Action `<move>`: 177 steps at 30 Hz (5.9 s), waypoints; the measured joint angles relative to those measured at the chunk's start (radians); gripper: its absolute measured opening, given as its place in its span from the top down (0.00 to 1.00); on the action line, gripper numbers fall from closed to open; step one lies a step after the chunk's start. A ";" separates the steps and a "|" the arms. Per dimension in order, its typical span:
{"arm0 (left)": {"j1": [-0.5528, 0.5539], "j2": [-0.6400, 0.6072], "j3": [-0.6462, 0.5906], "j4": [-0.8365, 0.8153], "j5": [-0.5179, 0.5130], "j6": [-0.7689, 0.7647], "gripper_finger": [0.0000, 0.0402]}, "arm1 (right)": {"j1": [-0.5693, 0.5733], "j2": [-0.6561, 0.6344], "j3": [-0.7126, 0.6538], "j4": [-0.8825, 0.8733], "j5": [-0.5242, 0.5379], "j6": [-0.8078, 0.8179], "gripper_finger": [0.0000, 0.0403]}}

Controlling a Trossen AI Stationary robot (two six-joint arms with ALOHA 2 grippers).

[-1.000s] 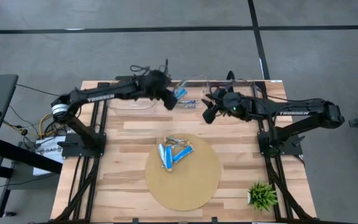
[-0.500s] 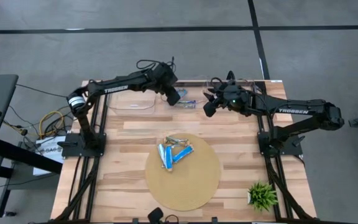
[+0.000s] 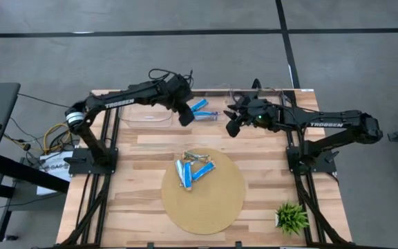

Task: Pick and place Granola Bars by type
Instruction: Put the orange granola bar into the left transparent bin

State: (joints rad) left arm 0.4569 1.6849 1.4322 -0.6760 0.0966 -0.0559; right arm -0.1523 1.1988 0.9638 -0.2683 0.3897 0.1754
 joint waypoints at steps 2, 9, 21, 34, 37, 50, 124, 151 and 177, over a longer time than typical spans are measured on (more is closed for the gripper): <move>-0.034 -0.026 0.000 -0.055 0.002 -0.044 0.65 | 0.019 0.000 0.000 -0.009 0.000 0.000 0.70; -0.212 -0.074 0.000 -0.178 0.019 -0.259 0.65 | 0.096 0.000 0.000 -0.019 0.000 0.000 0.70; -0.516 -0.187 -0.253 -0.076 -0.106 -0.727 0.65 | 0.245 0.000 0.000 -0.125 0.002 0.066 0.70; -0.608 -0.292 -0.680 0.425 -0.155 -1.348 0.65 | 0.321 0.000 0.000 -0.146 0.003 0.211 0.70; -0.614 -0.261 -0.681 0.425 -0.165 -1.370 0.65 | 0.329 0.000 0.000 -0.146 0.004 0.218 0.70; -0.615 -0.100 -0.681 0.490 -0.054 -1.411 0.57 | 0.328 0.000 0.000 -0.152 0.004 0.219 0.70; -0.570 0.055 -0.570 0.577 -0.068 -1.362 0.91 | 0.241 0.000 0.000 -0.090 -0.586 0.112 0.70; -0.323 -0.479 -0.570 0.114 -0.434 -1.193 0.92 | 0.207 0.000 0.000 0.120 -0.220 -0.074 0.70; 0.241 -0.572 -0.570 0.084 -0.294 -0.602 0.69 | 0.032 0.000 0.000 0.151 -0.126 -0.116 0.70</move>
State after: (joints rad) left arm 0.6975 1.1126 0.8627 -0.5923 -0.1971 -0.6581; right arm -0.1204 1.1984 0.9638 -0.1172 0.2638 0.0597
